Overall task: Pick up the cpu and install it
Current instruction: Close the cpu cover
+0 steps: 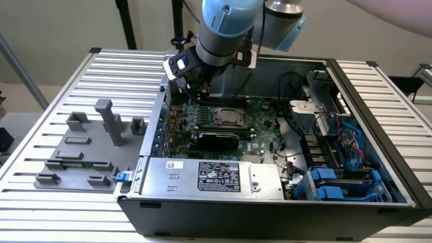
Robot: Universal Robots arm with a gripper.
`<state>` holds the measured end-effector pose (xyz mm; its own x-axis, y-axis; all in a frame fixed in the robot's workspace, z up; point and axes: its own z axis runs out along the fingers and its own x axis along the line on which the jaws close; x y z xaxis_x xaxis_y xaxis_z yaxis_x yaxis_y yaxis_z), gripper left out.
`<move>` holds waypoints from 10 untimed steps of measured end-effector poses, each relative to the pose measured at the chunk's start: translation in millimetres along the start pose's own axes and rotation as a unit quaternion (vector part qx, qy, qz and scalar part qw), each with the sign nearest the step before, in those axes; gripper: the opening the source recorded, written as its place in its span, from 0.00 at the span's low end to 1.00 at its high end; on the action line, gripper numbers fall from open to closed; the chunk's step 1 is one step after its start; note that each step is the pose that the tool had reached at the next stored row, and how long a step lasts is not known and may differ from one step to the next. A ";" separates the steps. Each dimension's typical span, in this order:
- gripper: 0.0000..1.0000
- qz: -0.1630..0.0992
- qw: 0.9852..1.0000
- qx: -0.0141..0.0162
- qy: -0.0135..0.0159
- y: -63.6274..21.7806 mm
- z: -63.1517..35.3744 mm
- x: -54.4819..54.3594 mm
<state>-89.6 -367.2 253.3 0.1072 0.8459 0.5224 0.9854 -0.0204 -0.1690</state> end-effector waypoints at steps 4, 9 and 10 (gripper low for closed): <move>0.11 0.000 1.000 0.000 0.003 0.0 0.0 0.0; 0.11 -0.001 1.000 0.001 0.007 0.0 0.0 0.0; 0.11 -0.001 1.000 0.001 0.008 0.0 0.0 0.0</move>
<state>-89.6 -367.2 253.3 0.1071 0.8371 0.5364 0.9854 -0.0176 -0.1694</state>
